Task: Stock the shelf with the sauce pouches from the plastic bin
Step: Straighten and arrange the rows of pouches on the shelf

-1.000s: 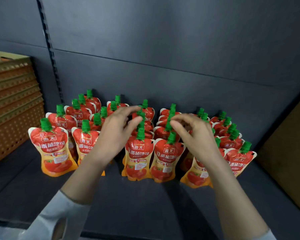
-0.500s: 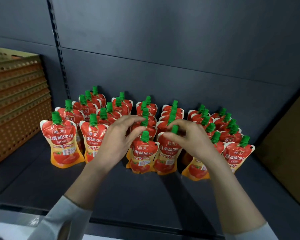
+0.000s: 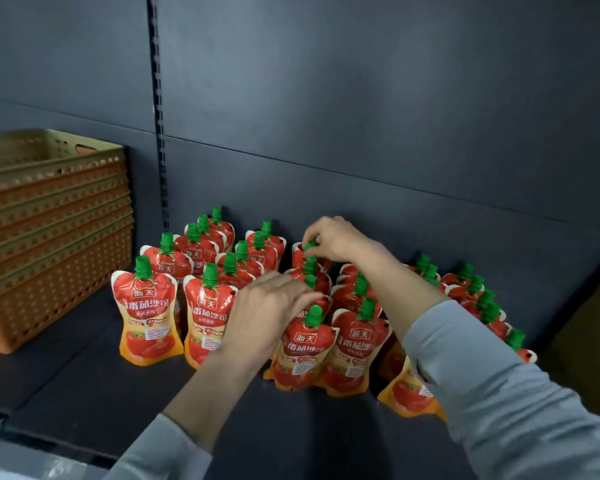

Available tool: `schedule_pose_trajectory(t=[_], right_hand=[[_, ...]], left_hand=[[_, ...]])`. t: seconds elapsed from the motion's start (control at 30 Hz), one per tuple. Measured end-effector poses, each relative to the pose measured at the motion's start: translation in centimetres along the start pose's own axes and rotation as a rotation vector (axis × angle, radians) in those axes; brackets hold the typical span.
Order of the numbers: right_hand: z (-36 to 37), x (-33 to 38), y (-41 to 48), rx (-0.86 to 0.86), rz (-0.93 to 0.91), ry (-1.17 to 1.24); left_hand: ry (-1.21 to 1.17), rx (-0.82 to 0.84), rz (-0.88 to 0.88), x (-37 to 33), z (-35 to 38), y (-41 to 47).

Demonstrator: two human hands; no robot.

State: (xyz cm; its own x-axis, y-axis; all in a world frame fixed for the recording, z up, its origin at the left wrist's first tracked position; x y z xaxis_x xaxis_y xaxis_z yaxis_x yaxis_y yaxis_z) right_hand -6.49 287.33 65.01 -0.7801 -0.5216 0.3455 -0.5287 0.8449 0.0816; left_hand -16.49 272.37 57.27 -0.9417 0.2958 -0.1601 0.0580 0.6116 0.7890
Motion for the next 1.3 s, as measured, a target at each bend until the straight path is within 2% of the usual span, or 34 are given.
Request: schedule_pose_trajectory(t=[0.27, 0.47, 0.67, 0.8, 0.9, 0.93, 1.07, 1.3], right_hand=[[-0.1, -0.6, 0.3, 0.052, -0.044, 0.025], [-0.1, -1.1, -0.3, 0.024, -0.064, 0.138], [0.7, -0.3, 0.2, 0.0, -0.075, 0.187], [0.6, -0.1, 0.0, -0.021, -0.052, 0.223], [-0.5, 0.2, -1.1, -0.109, -0.092, 0.283], [-0.9, 0.2, -1.6, -0.108, -0.096, 0.288], [-0.8, 0.3, -3.5, 0.085, -0.026, 0.192], [0.7, 1.5, -2.7, -0.006, -0.063, 0.206]], left_hand=[[0.039, -0.025, 0.072, 0.9, 0.2, -0.6], [-0.083, 0.175, 0.029, 1.8, 0.3, -1.6], [-0.206, 0.244, -0.004, 2.6, -0.8, -0.9], [-0.189, 0.281, -0.017, 2.6, -1.0, -0.7], [-0.158, 0.281, -0.013, 3.0, -1.3, -0.8], [-0.147, 0.285, -0.018, 3.2, -1.4, -0.8], [-0.086, 0.293, -0.025, 3.8, -2.1, -0.6], [0.113, 0.266, 0.083, 3.7, -3.2, -0.4]])
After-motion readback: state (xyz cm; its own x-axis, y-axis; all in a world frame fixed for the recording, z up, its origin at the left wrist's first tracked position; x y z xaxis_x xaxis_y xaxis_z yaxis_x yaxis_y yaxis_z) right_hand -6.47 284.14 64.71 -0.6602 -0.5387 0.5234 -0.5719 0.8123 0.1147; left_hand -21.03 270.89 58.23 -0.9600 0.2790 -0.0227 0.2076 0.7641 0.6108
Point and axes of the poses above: each hand's wrist, its own y-axis towards the middle knuckle, its own z-axis out of the palm, x = y × z, the point moved 2 cm from there along y, towards the middle knuckle, and after that the axes turned 13 degrees about y, right-handed, at the moved point
